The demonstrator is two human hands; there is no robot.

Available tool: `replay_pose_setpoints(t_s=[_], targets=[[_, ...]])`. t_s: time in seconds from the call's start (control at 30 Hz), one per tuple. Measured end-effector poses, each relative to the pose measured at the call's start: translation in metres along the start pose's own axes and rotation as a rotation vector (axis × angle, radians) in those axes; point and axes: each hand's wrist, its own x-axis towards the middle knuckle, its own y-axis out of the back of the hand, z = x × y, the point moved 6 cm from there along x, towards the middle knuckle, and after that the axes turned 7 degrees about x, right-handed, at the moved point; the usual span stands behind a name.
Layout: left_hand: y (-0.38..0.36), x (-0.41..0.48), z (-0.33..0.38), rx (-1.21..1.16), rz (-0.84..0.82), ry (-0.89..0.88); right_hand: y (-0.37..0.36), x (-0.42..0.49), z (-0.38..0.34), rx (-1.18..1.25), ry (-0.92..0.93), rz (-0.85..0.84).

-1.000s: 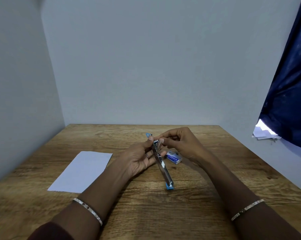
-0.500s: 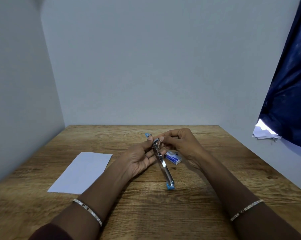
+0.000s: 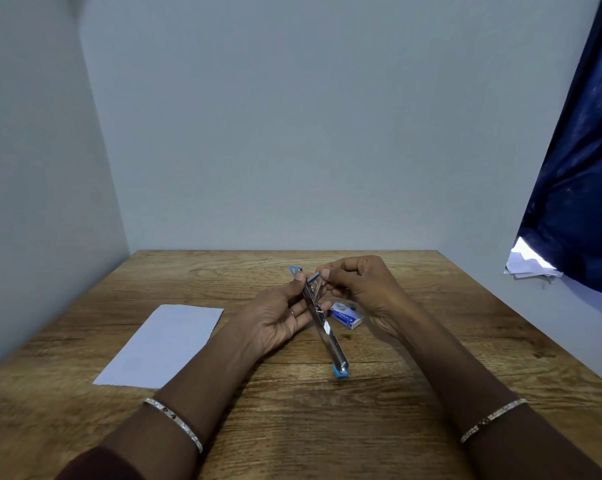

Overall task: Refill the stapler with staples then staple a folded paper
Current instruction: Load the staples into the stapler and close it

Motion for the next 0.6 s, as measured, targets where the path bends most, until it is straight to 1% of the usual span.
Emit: replay_pose_setpoints(t_s=[0.17,0.3,0.43,0.6], targets=[[0.0004,0.0012,0.0001,0.015,-0.012,-0.008,-0.0049,-0.0025,0.0035,0.054,-0.019,-0.042],[-0.0006,0.0003,0.0009,0.008,-0.005,-0.01,-0.0032,-0.0016,0.0045,0.051,-0.026,-0.008],[-0.0014,-0.0009,0.0018,0.005,0.014,-0.013,-0.0005,0.0,0.0052,-0.004,-0.016,0.015],[-0.002,-0.0022,0.0023,-0.003,0.01,-0.015,-0.0021,-0.0003,0.0003,-0.126,0.086,0.0]])
